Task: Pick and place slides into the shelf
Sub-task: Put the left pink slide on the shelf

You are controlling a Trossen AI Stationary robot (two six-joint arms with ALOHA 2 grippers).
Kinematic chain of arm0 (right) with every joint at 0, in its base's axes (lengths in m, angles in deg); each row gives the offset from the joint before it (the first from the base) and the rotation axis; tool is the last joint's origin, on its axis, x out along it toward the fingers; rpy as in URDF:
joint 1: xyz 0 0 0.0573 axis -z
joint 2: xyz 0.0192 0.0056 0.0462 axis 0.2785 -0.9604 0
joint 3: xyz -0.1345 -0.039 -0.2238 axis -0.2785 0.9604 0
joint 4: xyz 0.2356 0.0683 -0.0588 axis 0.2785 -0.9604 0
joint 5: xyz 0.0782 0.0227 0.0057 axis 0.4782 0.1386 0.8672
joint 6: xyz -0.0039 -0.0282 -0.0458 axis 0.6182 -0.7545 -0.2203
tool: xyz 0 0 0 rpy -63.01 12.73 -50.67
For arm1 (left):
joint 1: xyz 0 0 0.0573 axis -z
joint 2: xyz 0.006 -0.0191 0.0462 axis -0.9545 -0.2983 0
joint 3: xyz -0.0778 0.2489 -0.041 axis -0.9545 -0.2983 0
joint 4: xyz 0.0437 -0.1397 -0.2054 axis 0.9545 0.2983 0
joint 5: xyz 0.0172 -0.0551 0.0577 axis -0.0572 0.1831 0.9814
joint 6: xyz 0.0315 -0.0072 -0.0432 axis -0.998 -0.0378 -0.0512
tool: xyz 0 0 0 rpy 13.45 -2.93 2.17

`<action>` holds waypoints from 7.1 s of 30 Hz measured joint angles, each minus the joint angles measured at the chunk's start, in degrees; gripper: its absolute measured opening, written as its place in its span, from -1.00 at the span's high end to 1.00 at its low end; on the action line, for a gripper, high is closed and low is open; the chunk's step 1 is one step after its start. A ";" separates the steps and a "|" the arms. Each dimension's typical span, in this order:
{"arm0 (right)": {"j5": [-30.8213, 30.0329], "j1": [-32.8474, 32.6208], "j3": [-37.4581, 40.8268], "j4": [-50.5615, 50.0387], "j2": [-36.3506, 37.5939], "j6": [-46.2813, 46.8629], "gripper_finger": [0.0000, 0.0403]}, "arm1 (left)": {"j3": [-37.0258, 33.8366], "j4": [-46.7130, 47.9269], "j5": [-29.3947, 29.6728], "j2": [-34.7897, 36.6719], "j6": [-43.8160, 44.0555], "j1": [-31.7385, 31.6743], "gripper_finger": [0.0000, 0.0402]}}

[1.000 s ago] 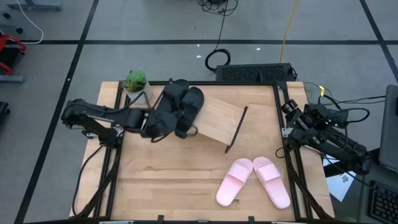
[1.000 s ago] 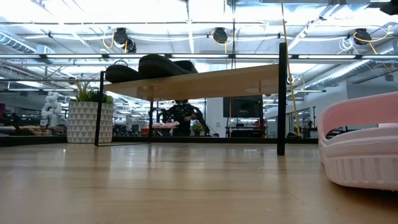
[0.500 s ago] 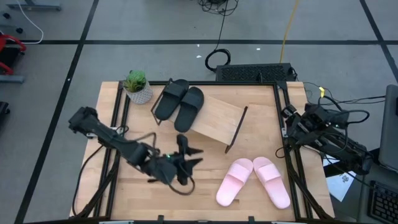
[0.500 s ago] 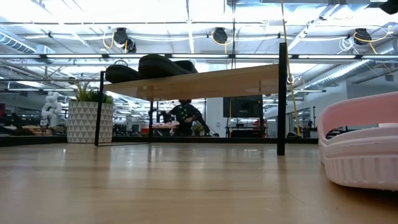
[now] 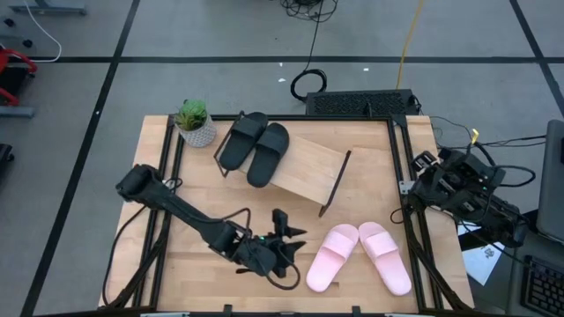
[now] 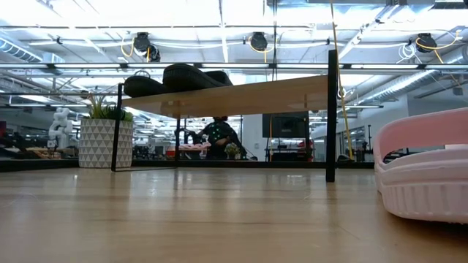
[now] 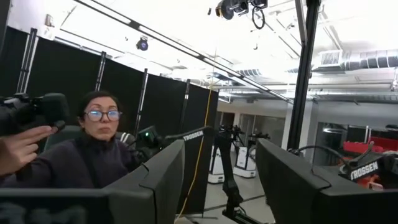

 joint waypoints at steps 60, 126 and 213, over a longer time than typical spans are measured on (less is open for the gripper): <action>0.62 0.02 0.00 -0.55 0.00 3.00 0.07 | 21.31 5.48 -8.44 -28.31 7.55 -5.35 0.22; 4.42 0.02 0.00 -0.31 -0.02 8.02 0.07 | 49.75 40.51 8.77 -10.88 -6.90 -21.62 1.00; 2.10 0.04 0.00 -0.59 -0.02 8.28 0.07 | -15.92 -15.51 5.54 18.26 2.47 -24.12 1.00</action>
